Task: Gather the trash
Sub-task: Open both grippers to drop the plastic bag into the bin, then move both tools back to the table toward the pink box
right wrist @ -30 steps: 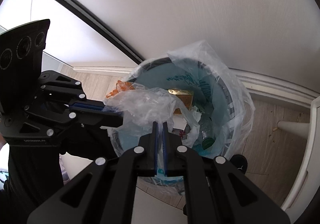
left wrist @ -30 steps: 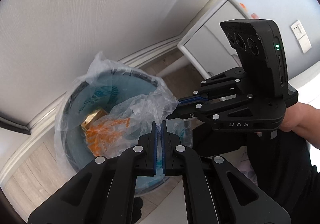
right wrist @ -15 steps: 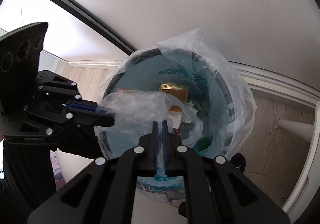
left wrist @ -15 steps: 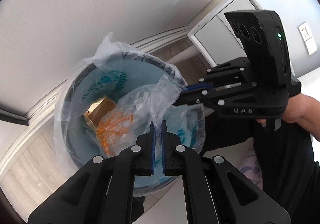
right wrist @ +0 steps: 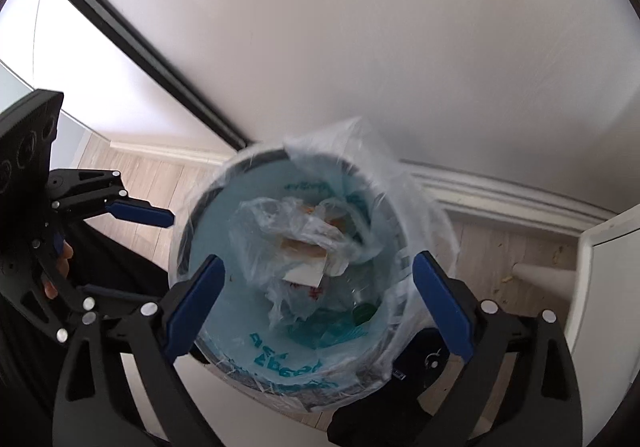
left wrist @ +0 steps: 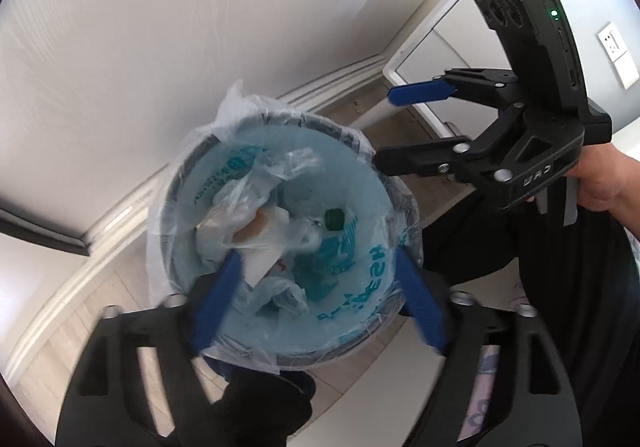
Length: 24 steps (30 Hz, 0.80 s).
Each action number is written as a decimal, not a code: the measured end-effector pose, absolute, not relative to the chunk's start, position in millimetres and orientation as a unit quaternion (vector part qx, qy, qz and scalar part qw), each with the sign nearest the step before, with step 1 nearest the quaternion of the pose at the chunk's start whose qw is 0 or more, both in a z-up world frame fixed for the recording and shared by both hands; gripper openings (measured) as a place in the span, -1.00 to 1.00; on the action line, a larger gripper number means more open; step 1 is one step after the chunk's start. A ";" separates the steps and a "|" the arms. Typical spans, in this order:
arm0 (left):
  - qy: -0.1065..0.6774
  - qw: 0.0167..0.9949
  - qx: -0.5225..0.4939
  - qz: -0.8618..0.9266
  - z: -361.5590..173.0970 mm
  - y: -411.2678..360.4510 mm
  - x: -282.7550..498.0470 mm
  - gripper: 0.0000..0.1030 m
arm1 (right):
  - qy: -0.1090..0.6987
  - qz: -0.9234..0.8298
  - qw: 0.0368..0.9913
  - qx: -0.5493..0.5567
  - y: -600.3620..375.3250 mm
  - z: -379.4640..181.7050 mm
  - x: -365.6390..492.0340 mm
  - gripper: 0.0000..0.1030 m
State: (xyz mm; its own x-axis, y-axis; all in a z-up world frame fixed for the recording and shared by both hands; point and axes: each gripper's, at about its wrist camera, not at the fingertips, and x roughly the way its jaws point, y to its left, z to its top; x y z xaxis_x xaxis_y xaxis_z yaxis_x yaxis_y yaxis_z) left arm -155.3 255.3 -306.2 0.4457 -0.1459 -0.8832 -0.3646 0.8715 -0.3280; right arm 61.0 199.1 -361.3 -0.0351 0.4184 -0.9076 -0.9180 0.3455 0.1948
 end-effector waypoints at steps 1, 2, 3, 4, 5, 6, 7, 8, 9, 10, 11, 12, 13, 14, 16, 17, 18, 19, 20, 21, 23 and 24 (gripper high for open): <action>0.517 0.819 -0.239 0.069 -300.8 254.7 -156.1 0.77 | 0.493 0.516 0.655 -0.249 196.3 -354.7 60.7 0.86; 0.511 0.824 -0.235 0.069 -295.3 254.6 -156.8 0.81 | 0.487 0.516 0.659 -0.249 194.5 -350.0 60.7 0.86; 0.508 0.827 -0.231 0.069 -289.6 256.5 -157.1 0.83 | 0.481 0.516 0.664 -0.249 191.8 -343.6 59.8 0.86; 0.503 0.832 -0.225 0.070 -283.2 255.4 -157.3 0.88 | 0.475 0.516 0.668 -0.247 189.8 -337.3 58.5 0.86; 0.500 0.835 -0.219 0.071 -279.5 254.6 -156.2 0.88 | 0.469 0.517 0.672 -0.246 187.4 -331.2 57.3 0.86; 0.496 0.838 -0.216 0.070 -274.4 253.4 -155.8 0.88 | 0.463 0.518 0.677 -0.244 184.1 -323.3 55.9 0.86; 0.491 0.842 -0.213 0.069 -268.2 251.3 -155.4 0.88 | 0.457 0.519 0.681 -0.241 181.3 -315.8 54.2 0.86; 0.486 0.846 -0.209 0.067 -261.7 249.3 -154.1 0.88 | 0.449 0.520 0.686 -0.239 176.6 -305.8 52.5 0.86; 0.482 0.849 -0.205 0.066 -256.0 246.7 -152.9 0.88 | 0.443 0.521 0.690 -0.236 174.3 -298.2 51.0 0.86; 0.478 0.853 -0.201 0.063 -249.8 244.9 -151.2 0.88 | 0.435 0.522 0.696 -0.233 170.7 -289.4 49.3 0.86; 0.475 0.856 -0.196 0.061 -244.1 243.2 -149.6 0.88 | 0.428 0.523 0.700 -0.229 166.3 -281.0 47.9 0.86; 0.472 0.858 -0.192 0.060 -239.1 241.3 -147.8 0.88 | 0.419 0.523 0.707 -0.226 161.4 -271.1 46.6 0.86; 0.469 0.861 -0.189 0.058 -232.6 240.1 -146.4 0.88 | 0.411 0.524 0.712 -0.223 155.8 -260.9 45.4 0.86; 0.463 0.864 -0.191 0.055 -226.3 239.7 -145.3 0.88 | 0.403 0.524 0.718 -0.220 149.4 -250.7 44.4 0.86; 0.449 0.870 -0.194 0.056 -213.9 238.4 -141.9 0.88 | 0.389 0.520 0.731 -0.212 136.9 -233.4 43.2 0.86; 0.442 0.874 -0.194 0.055 -207.0 237.4 -139.8 0.88 | 0.383 0.518 0.736 -0.207 131.9 -227.0 42.1 0.86; 0.436 0.878 -0.193 0.054 -200.7 236.7 -137.9 0.88 | 0.376 0.517 0.743 -0.200 122.5 -216.4 42.4 0.86; 0.430 0.881 -0.189 0.052 -193.4 235.1 -135.6 0.88 | 0.372 0.515 0.747 -0.195 115.2 -208.9 41.7 0.86; 0.425 0.884 -0.185 0.051 -186.8 232.4 -132.8 0.88 | 0.367 0.513 0.752 -0.191 109.6 -202.7 41.9 0.86; 0.422 0.887 -0.182 0.048 -181.2 230.1 -130.1 0.88 | 0.362 0.509 0.758 -0.187 102.3 -195.4 42.2 0.86; 0.417 0.892 -0.170 0.045 -168.2 223.4 -123.8 0.88 | 0.353 0.500 0.770 -0.182 87.7 -182.4 44.9 0.86; 0.416 0.893 -0.166 0.042 -163.1 221.5 -120.9 0.88 | 0.351 0.494 0.775 -0.179 83.5 -179.1 45.8 0.86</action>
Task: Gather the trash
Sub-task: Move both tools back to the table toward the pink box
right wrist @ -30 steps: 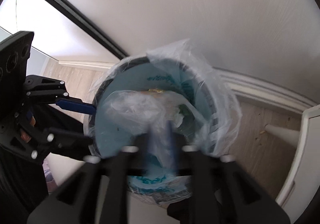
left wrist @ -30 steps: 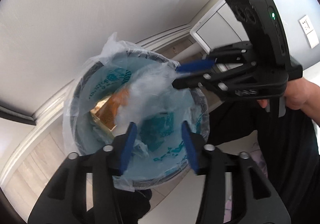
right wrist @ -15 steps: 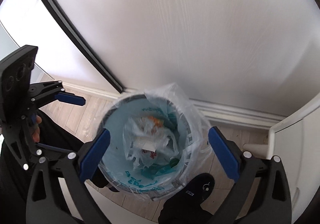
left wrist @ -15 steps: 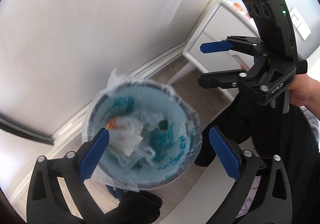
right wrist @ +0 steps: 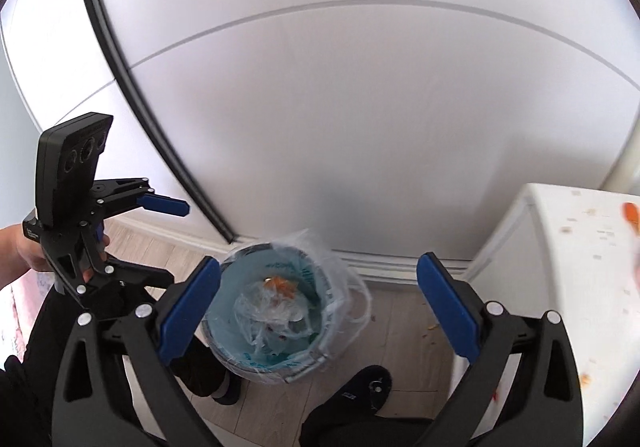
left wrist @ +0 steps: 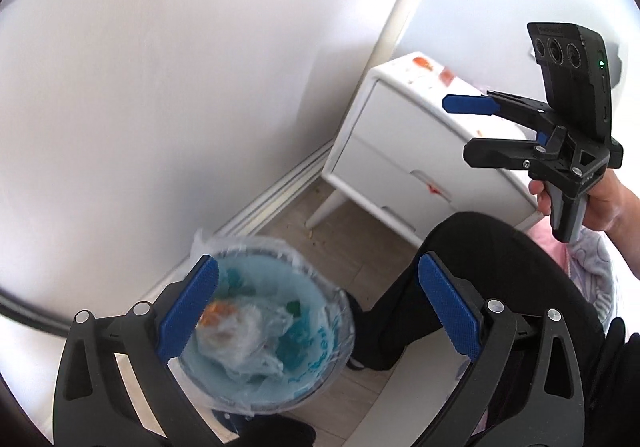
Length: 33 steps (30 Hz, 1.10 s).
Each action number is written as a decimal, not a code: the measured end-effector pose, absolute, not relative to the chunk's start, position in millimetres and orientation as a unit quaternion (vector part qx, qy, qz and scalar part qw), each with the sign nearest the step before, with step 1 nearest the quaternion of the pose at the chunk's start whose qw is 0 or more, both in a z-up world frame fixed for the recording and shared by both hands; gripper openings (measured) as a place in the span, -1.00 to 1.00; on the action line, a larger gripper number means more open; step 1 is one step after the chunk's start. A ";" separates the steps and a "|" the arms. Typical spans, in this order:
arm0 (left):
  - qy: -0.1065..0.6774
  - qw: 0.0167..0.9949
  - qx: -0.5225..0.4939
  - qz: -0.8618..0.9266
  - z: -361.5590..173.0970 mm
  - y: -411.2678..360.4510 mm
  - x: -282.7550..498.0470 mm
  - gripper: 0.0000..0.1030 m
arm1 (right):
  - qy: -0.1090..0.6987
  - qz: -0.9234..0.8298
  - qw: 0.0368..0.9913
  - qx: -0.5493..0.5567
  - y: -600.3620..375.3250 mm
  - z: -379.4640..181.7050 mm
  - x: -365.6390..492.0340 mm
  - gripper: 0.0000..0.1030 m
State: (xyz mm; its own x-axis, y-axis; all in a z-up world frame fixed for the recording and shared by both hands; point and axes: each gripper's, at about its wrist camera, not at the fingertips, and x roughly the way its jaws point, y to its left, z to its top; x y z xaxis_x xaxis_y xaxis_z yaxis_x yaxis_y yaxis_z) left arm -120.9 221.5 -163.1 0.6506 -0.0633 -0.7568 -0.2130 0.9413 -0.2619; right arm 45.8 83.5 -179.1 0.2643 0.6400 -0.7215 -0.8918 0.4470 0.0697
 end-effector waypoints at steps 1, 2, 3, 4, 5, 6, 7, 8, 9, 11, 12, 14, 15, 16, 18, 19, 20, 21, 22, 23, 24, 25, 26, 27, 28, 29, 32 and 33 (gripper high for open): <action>0.413 0.894 -0.172 0.037 -157.0 220.1 -117.0 0.88 | 0.350 0.488 0.780 -0.176 78.0 -174.8 47.3 0.86; 0.411 0.893 -0.182 0.033 -153.7 220.3 -113.9 0.88 | 0.348 0.482 0.785 -0.172 72.9 -171.3 49.4 0.86; 0.409 0.892 -0.193 0.030 -149.4 221.2 -110.9 0.88 | 0.347 0.475 0.792 -0.165 66.2 -167.0 52.0 0.86; 0.406 0.891 -0.199 0.030 -145.1 221.6 -107.7 0.88 | 0.346 0.470 0.797 -0.156 59.0 -163.0 54.2 0.86; 0.402 0.893 -0.201 0.029 -139.2 221.1 -104.7 0.88 | 0.346 0.468 0.800 -0.146 53.3 -159.3 56.2 0.86; 0.397 0.895 -0.201 0.025 -133.3 220.0 -102.3 0.88 | 0.344 0.465 0.804 -0.136 46.4 -154.7 58.6 0.86; 0.392 0.898 -0.197 0.023 -125.8 218.0 -98.8 0.88 | 0.342 0.460 0.810 -0.128 39.5 -150.1 60.9 0.86; 0.388 0.902 -0.190 0.020 -119.6 215.6 -95.0 0.88 | 0.340 0.456 0.813 -0.122 34.5 -146.8 63.0 0.86; 0.384 0.905 -0.184 0.015 -112.1 213.3 -89.9 0.88 | 0.339 0.451 0.818 -0.114 27.5 -142.6 65.7 0.86; 0.380 0.909 -0.171 0.010 -102.3 208.6 -80.4 0.88 | 0.337 0.440 0.826 -0.101 14.3 -135.1 71.3 0.86; 0.378 0.911 -0.166 0.005 -96.7 205.8 -75.5 0.88 | 0.337 0.432 0.831 -0.096 7.5 -131.1 74.8 0.86; 0.373 0.915 -0.152 -0.006 -85.5 198.6 -63.1 0.88 | 0.337 0.417 0.840 -0.085 -5.5 -123.3 81.1 0.86; 0.372 0.917 -0.146 -0.011 -81.2 195.6 -57.9 0.88 | 0.335 0.413 0.843 -0.082 -11.2 -120.5 83.2 0.86; 0.370 0.919 -0.138 -0.018 -76.0 190.9 -51.4 0.88 | 0.333 0.405 0.848 -0.077 -18.7 -115.6 85.7 0.86; 0.367 0.921 -0.122 -0.038 -67.5 181.2 -39.3 0.88 | 0.327 0.392 0.857 -0.074 -32.1 -106.3 88.2 0.86; 0.365 0.923 -0.113 -0.048 -62.8 174.9 -32.7 0.88 | 0.324 0.384 0.862 -0.074 -39.7 -99.9 89.9 0.86; 0.363 0.924 -0.105 -0.060 -57.8 169.6 -26.5 0.88 | 0.321 0.376 0.866 -0.071 -46.9 -95.3 90.6 0.86; 0.362 0.924 -0.098 -0.070 -52.7 163.9 -21.1 0.88 | 0.319 0.369 0.871 -0.066 -56.5 -89.8 90.2 0.86; 0.362 0.924 -0.091 -0.080 -48.1 157.7 -14.8 0.88 | 0.317 0.362 0.875 -0.062 -66.6 -84.2 89.5 0.86; 0.361 0.924 -0.086 -0.091 -43.0 151.6 -9.0 0.88 | 0.315 0.355 0.878 -0.061 -75.6 -79.8 89.4 0.86; 0.360 0.924 -0.081 -0.099 -40.0 147.0 -4.3 0.88 | 0.313 0.345 0.883 -0.062 -87.3 -73.6 88.2 0.86; 0.359 0.924 -0.076 -0.109 -37.4 141.2 0.7 0.88 | 0.311 0.339 0.885 -0.064 -94.7 -69.8 86.4 0.86; 0.359 0.924 -0.071 -0.116 -35.1 135.4 6.1 0.88 | 0.310 0.332 0.888 -0.069 -103.2 -65.7 85.5 0.86; 0.360 0.923 -0.067 -0.122 -34.7 131.0 11.6 0.88 | 0.308 0.324 0.892 -0.073 -112.2 -61.5 84.3 0.86; 0.361 0.921 -0.063 -0.129 -32.8 126.4 17.2 0.88 | 0.308 0.319 0.893 -0.076 -121.3 -59.1 84.0 0.86; 0.362 0.921 -0.057 -0.135 -32.0 121.2 22.6 0.88 | 0.307 0.317 0.894 -0.077 -129.7 -56.0 82.9 0.86; 0.366 0.918 -0.035 -0.151 -29.1 108.8 41.1 0.88 | 0.313 0.308 0.894 -0.090 -157.9 -50.9 85.6 0.86; 0.369 0.916 -0.026 -0.158 -27.8 104.7 48.1 0.88 | 0.314 0.307 0.893 -0.097 -165.1 -50.8 87.3 0.86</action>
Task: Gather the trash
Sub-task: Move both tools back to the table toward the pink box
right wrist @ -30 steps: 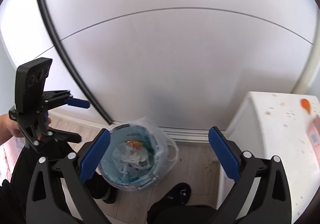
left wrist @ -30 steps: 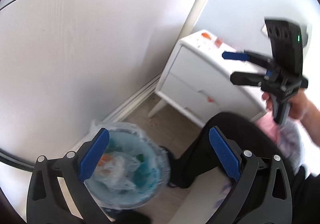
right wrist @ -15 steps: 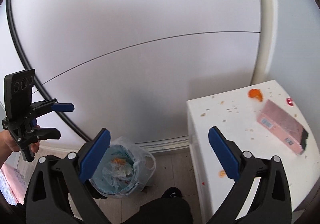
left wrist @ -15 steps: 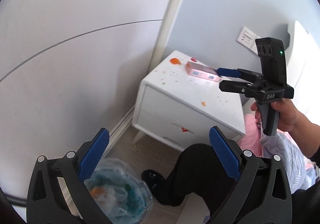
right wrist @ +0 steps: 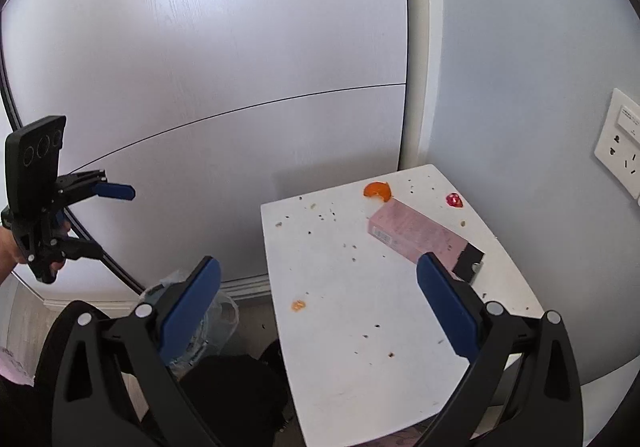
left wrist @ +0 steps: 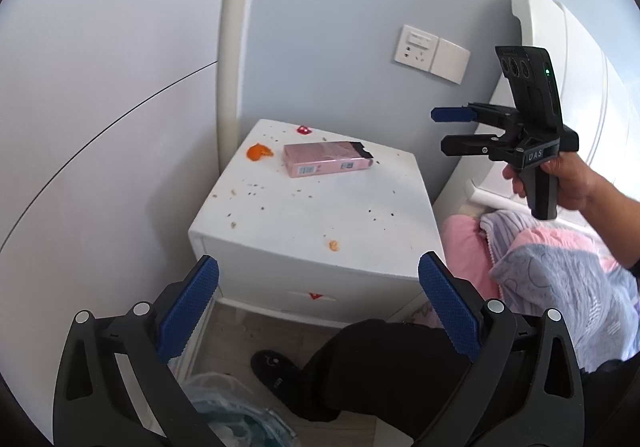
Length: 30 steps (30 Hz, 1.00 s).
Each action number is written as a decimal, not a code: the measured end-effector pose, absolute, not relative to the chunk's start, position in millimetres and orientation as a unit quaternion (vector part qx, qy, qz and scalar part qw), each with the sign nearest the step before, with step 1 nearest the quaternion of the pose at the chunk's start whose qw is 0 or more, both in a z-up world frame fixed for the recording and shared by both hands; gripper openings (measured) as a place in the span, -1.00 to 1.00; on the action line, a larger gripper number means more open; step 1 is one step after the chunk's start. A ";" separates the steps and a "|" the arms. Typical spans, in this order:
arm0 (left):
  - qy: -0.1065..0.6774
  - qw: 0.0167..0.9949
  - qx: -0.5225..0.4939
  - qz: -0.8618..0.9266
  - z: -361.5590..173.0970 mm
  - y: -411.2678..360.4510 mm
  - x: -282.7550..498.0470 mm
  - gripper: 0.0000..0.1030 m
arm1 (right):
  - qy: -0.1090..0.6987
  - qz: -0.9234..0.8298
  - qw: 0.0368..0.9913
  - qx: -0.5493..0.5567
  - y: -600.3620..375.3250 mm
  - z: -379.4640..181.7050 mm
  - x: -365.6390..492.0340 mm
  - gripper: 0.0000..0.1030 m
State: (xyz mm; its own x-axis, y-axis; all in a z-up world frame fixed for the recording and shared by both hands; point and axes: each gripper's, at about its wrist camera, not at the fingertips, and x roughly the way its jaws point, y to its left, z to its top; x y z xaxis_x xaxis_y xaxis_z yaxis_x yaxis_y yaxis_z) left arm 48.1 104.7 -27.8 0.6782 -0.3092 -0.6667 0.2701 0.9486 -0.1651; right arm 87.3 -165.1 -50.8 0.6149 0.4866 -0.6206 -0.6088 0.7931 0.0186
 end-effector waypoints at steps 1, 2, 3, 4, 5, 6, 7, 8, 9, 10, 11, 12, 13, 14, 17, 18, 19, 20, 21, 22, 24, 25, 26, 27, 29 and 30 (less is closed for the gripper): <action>0.370 0.914 -0.020 -0.163 -27.1 102.2 52.7 0.88 | 0.314 0.305 0.893 -0.105 -170.2 -50.2 89.6 0.86; 0.372 0.913 -0.013 -0.168 -25.9 98.9 58.6 0.88 | 0.316 0.307 0.891 -0.114 -176.5 -50.4 92.3 0.86; 0.374 0.911 -0.007 -0.171 -24.6 97.2 64.2 0.88 | 0.318 0.308 0.889 -0.118 -180.4 -50.5 95.1 0.86; 0.377 0.909 -0.001 -0.177 -23.6 95.1 72.0 0.88 | 0.320 0.309 0.888 -0.122 -186.3 -51.6 98.1 0.86; 0.379 0.907 0.004 -0.182 -22.6 93.0 78.1 0.88 | 0.322 0.311 0.886 -0.124 -190.7 -52.9 102.1 0.86; 0.381 0.905 0.011 -0.188 -22.2 90.3 86.6 0.88 | 0.325 0.314 0.883 -0.127 -195.1 -53.8 107.2 0.86; 0.383 0.903 0.016 -0.192 -21.9 88.3 92.2 0.88 | 0.327 0.317 0.881 -0.129 -199.4 -54.6 112.6 0.86; 0.386 0.901 0.021 -0.197 -21.8 85.2 100.8 0.88 | 0.330 0.321 0.878 -0.132 -202.4 -55.2 117.7 0.86; 0.389 0.899 0.026 -0.201 -22.6 83.3 107.5 0.88 | 0.333 0.326 0.874 -0.135 -205.7 -55.9 123.5 0.86; 0.392 0.896 0.034 -0.206 -23.5 80.6 116.2 0.88 | 0.337 0.332 0.870 -0.139 -208.2 -57.9 131.7 0.86; 0.395 0.893 0.041 -0.211 -24.7 78.0 124.5 0.88 | 0.339 0.334 0.868 -0.143 -209.7 -59.8 138.7 0.86; 0.397 0.891 0.048 -0.215 -26.1 75.9 131.9 0.88 | 0.342 0.336 0.865 -0.148 -211.4 -61.4 146.4 0.86; 0.400 0.888 0.053 -0.220 -27.9 73.7 140.5 0.88 | 0.346 0.337 0.862 -0.152 -213.1 -62.9 155.0 0.86; 0.402 0.885 0.058 -0.226 -29.8 71.6 148.9 0.88 | 0.349 0.338 0.860 -0.155 -213.7 -64.2 161.3 0.86; 0.408 0.878 0.076 -0.238 -37.1 65.4 176.0 0.88 | 0.363 0.346 0.850 -0.160 -217.3 -70.8 187.3 0.86; 0.404 0.879 0.087 -0.240 -39.1 62.6 183.3 0.88 | 0.367 0.347 0.848 -0.164 -217.0 -73.1 193.5 0.86; 0.397 0.880 0.102 -0.242 -41.5 59.7 190.6 0.88 | 0.372 0.347 0.844 -0.171 -216.4 -76.9 201.8 0.86; 0.394 0.878 0.111 -0.249 -44.4 57.3 198.9 0.88 | 0.373 0.348 0.841 -0.178 -215.5 -79.4 207.7 0.86; 0.396 0.874 0.113 -0.257 -47.3 56.0 206.8 0.88 | 0.372 0.350 0.839 -0.187 -215.0 -82.4 213.4 0.86; 0.399 0.870 0.114 -0.265 -51.1 54.8 215.6 0.88 | 0.371 0.352 0.837 -0.194 -214.4 -85.6 219.0 0.86; 0.403 0.863 0.122 -0.278 -57.8 52.1 230.5 0.88 | 0.376 0.360 0.830 -0.199 -214.1 -92.1 230.5 0.86; 0.407 0.859 0.126 -0.284 -62.0 50.9 238.5 0.88 | 0.378 0.364 0.827 -0.201 -213.8 -95.6 236.5 0.86; 0.410 0.856 0.129 -0.289 -65.7 49.7 246.7 0.88 | 0.381 0.367 0.824 -0.201 -213.9 -98.7 241.5 0.86; 0.413 0.852 0.132 -0.293 -68.9 49.0 254.0 0.88 | 0.384 0.372 0.820 -0.203 -213.6 -102.3 246.8 0.86; 0.419 0.844 0.139 -0.303 -75.9 48.0 268.3 0.88 | 0.392 0.376 0.812 -0.214 -211.5 -108.9 255.2 0.86; 0.421 0.840 0.148 -0.307 -79.3 46.8 275.9 0.88 | 0.398 0.381 0.806 -0.218 -209.6 -111.8 259.4 0.86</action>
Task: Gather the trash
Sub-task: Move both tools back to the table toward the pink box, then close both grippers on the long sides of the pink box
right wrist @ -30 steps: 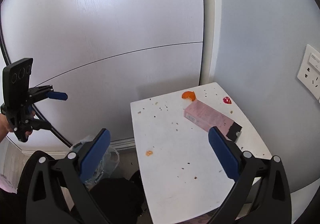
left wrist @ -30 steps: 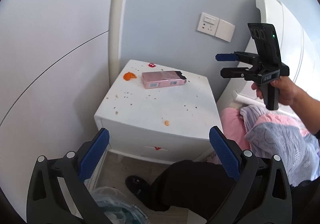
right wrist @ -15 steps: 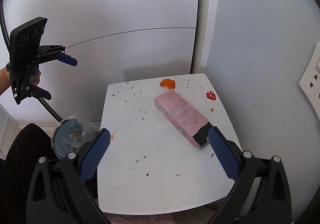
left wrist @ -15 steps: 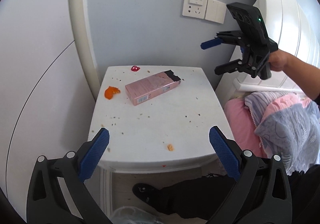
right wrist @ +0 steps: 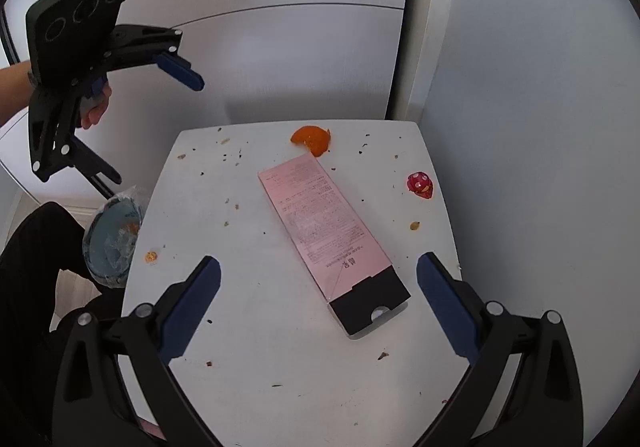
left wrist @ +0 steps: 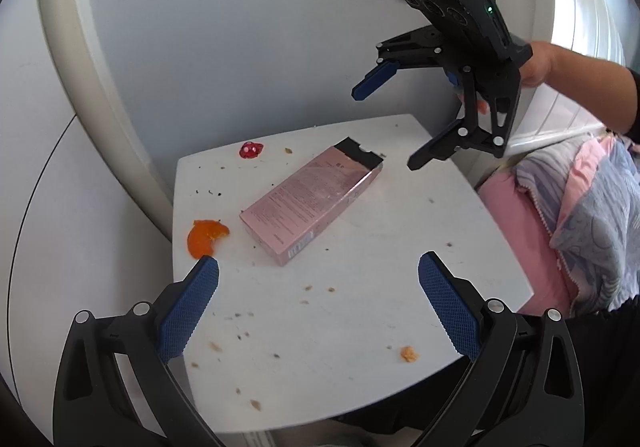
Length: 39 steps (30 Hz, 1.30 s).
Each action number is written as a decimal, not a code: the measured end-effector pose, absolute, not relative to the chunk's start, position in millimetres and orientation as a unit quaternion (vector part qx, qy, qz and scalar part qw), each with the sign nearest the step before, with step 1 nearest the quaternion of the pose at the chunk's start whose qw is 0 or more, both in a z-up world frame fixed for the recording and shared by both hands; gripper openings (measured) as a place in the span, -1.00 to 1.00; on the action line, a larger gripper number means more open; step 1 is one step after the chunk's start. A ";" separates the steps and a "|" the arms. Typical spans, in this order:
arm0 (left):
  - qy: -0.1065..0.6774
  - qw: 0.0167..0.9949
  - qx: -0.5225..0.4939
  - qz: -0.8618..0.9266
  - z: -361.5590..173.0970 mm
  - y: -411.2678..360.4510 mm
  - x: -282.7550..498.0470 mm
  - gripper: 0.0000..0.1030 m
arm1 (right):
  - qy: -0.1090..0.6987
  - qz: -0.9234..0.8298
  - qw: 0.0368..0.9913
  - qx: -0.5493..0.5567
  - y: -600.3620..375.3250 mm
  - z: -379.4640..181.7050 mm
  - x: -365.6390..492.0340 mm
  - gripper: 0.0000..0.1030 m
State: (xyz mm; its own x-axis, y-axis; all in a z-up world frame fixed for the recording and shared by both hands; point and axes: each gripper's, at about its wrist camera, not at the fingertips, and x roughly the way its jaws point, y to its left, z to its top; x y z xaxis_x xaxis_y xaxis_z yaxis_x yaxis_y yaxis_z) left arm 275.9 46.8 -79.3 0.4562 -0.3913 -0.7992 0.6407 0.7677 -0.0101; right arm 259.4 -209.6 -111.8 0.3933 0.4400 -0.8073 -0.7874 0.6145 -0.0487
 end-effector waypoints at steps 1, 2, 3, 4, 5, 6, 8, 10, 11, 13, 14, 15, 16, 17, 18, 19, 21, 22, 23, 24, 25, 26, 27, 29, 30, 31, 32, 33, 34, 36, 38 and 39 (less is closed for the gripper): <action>0.424 0.836 0.153 -0.312 -82.0 45.6 282.3 0.88 | 0.403 0.391 0.798 -0.220 -207.8 -114.4 263.1 0.86; 0.427 0.831 0.160 -0.318 -84.8 44.3 289.5 0.88 | 0.407 0.396 0.792 -0.223 -206.1 -116.5 266.5 0.86; 0.430 0.827 0.165 -0.323 -87.2 43.4 295.9 0.88 | 0.409 0.398 0.788 -0.231 -203.2 -119.2 270.4 0.86; 0.435 0.820 0.168 -0.333 -90.5 42.3 303.9 0.88 | 0.415 0.402 0.781 -0.238 -200.1 -122.8 274.5 0.86; 0.437 0.814 0.169 -0.341 -92.8 41.4 309.1 0.88 | 0.418 0.405 0.776 -0.244 -197.8 -125.1 277.1 0.86; 0.438 0.812 0.173 -0.345 -94.7 40.6 313.7 0.88 | 0.422 0.408 0.769 -0.253 -194.6 -128.9 280.8 0.86; 0.441 0.807 0.175 -0.352 -100.6 38.8 325.3 0.88 | 0.426 0.412 0.761 -0.264 -191.6 -133.0 284.2 0.86; 0.442 0.801 0.180 -0.360 -106.4 36.4 332.8 0.88 | 0.428 0.415 0.755 -0.273 -189.3 -136.9 289.7 0.86; 0.443 0.798 0.183 -0.366 -109.5 35.2 336.0 0.88 | 0.433 0.417 0.750 -0.275 -188.8 -139.0 293.0 0.86; 0.445 0.791 0.190 -0.375 -116.3 32.0 341.9 0.88 | 0.438 0.418 0.745 -0.281 -189.0 -142.4 299.9 0.86; 0.447 0.786 0.195 -0.380 -120.4 30.3 345.3 0.88 | 0.442 0.420 0.742 -0.280 -189.6 -144.1 303.3 0.86; 0.448 0.782 0.202 -0.384 -124.5 28.6 348.4 0.88 | 0.446 0.421 0.740 -0.278 -189.8 -145.8 306.4 0.86; 0.450 0.778 0.206 -0.387 -127.5 27.2 350.2 0.88 | 0.448 0.422 0.737 -0.278 -189.8 -148.0 308.9 0.86; 0.451 0.774 0.211 -0.392 -131.0 26.2 352.0 0.88 | 0.452 0.424 0.733 -0.280 -189.6 -150.6 311.2 0.86; 0.451 0.771 0.216 -0.395 -133.9 25.4 353.6 0.88 | 0.456 0.426 0.729 -0.281 -188.9 -153.3 313.2 0.86; 0.453 0.767 0.221 -0.398 -137.0 24.5 355.5 0.88 | 0.458 0.427 0.727 -0.283 -188.0 -155.6 313.9 0.86; 0.455 0.761 0.226 -0.404 -143.1 23.2 360.0 0.88 | 0.460 0.428 0.721 -0.292 -185.8 -160.4 314.9 0.86; 0.455 0.759 0.228 -0.406 -145.5 23.2 361.7 0.88 | 0.463 0.430 0.717 -0.295 -184.9 -163.3 315.5 0.86; 0.456 0.757 0.230 -0.408 -148.1 22.7 363.9 0.88 | 0.463 0.430 0.714 -0.300 -184.3 -166.2 315.8 0.86; 0.457 0.756 0.231 -0.409 -150.0 22.1 365.5 0.88 | 0.464 0.430 0.712 -0.303 -183.2 -168.5 316.4 0.86; 0.457 0.754 0.233 -0.411 -152.3 21.2 367.7 0.88 | 0.464 0.429 0.711 -0.307 -183.0 -170.5 316.7 0.86; 0.457 0.753 0.235 -0.411 -153.8 20.5 369.2 0.88 | 0.464 0.429 0.711 -0.308 -183.3 -171.2 317.0 0.86; 0.457 0.752 0.236 -0.411 -155.2 19.7 370.8 0.88 | 0.462 0.429 0.712 -0.308 -183.6 -171.1 317.4 0.86; 0.459 0.751 0.233 -0.414 -158.2 18.4 374.4 0.88 | 0.459 0.425 0.716 -0.309 -185.3 -170.0 319.2 0.86; 0.460 0.749 0.233 -0.417 -159.7 17.7 375.6 0.88 | 0.457 0.422 0.719 -0.309 -186.4 -168.9 320.5 0.86; 0.461 0.746 0.233 -0.420 -161.5 16.9 376.4 0.88 | 0.455 0.423 0.720 -0.310 -184.7 -169.4 320.7 0.86; 0.461 0.744 0.236 -0.423 -163.3 16.1 376.8 0.88 | 0.453 0.424 0.720 -0.312 -184.8 -168.8 320.7 0.86; 0.460 0.742 0.236 -0.426 -164.9 15.1 377.8 0.88 | 0.452 0.424 0.720 -0.314 -184.4 -168.2 320.9 0.86; 0.461 0.740 0.236 -0.430 -166.5 14.6 378.6 0.88 | 0.451 0.426 0.719 -0.313 -184.3 -167.8 320.8 0.86; 0.459 0.738 0.241 -0.431 -169.7 13.5 379.4 0.88 | 0.449 0.428 0.717 -0.319 -182.2 -168.8 321.9 0.86; 0.459 0.735 0.242 -0.436 -172.8 12.6 380.2 0.88 | 0.452 0.428 0.711 -0.327 -179.1 -170.5 321.7 0.86; 0.459 0.734 0.243 -0.437 -175.0 12.9 380.7 0.88 | 0.452 0.428 0.709 -0.331 -178.0 -171.5 321.4 0.86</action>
